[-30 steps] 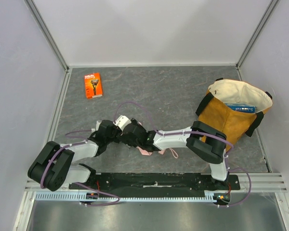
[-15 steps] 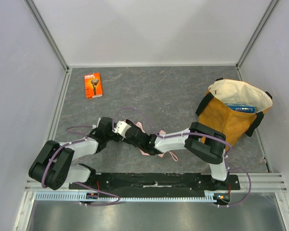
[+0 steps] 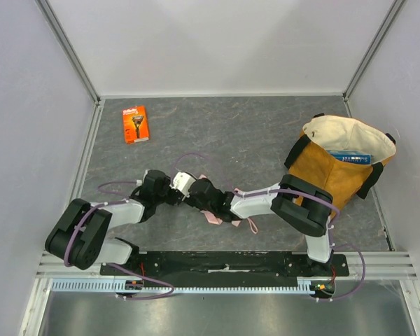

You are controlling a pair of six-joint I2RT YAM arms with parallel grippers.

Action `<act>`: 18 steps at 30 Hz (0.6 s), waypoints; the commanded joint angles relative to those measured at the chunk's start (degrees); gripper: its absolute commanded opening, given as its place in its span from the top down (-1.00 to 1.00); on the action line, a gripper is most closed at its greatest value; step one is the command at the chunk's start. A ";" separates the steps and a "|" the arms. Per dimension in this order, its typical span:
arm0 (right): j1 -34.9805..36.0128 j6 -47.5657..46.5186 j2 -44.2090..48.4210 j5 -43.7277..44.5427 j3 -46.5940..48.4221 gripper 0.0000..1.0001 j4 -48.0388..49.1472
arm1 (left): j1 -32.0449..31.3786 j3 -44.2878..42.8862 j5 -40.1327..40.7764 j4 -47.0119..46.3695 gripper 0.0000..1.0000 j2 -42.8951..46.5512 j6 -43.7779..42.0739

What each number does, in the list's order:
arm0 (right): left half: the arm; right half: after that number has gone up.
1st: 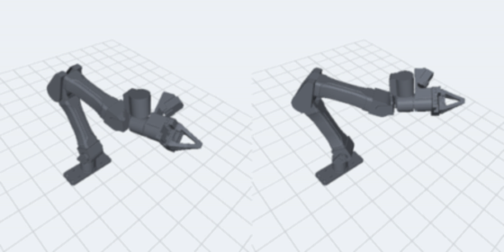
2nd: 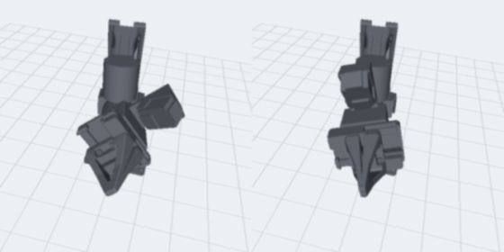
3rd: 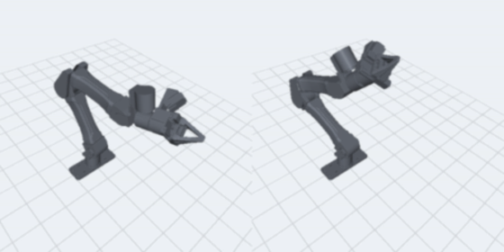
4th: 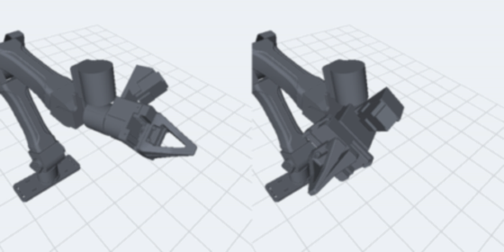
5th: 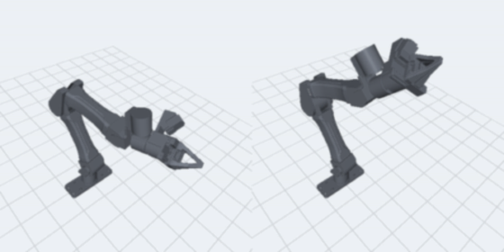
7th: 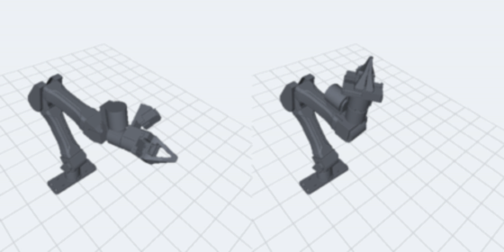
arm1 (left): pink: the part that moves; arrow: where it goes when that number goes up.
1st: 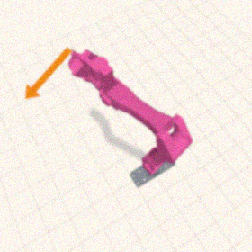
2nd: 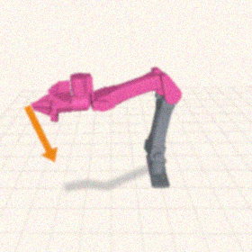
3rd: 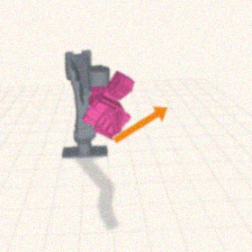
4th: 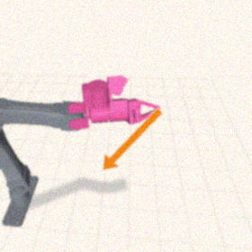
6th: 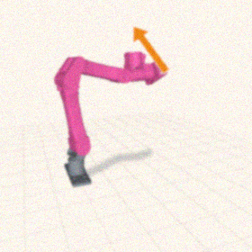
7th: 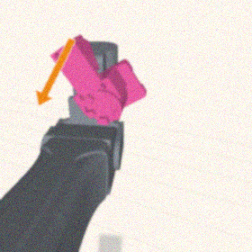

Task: Put away the umbrella

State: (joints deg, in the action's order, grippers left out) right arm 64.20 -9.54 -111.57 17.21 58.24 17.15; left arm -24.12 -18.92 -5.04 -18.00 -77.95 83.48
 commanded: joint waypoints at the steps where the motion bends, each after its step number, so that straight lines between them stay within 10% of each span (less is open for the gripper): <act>1: -4.96 5.41 -2.70 -9.56 -7.17 1.00 -9.33 | -0.93 2.91 -2.80 -1.77 -0.01 3.05 -4.81; 5: -6.81 7.42 -0.76 -15.35 -8.23 1.00 -8.45 | 0.82 6.78 -1.03 -6.25 -0.75 9.38 -7.89; 18: -14.72 20.78 2.76 -40.31 -10.25 1.00 -0.63 | 2.41 9.34 -6.12 -13.72 -0.83 10.90 -17.56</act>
State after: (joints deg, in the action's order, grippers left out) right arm 50.59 4.21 -107.39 -12.80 50.98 22.59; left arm -21.93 -9.34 -7.90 -26.11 -64.60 71.83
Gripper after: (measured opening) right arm 0.504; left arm 0.910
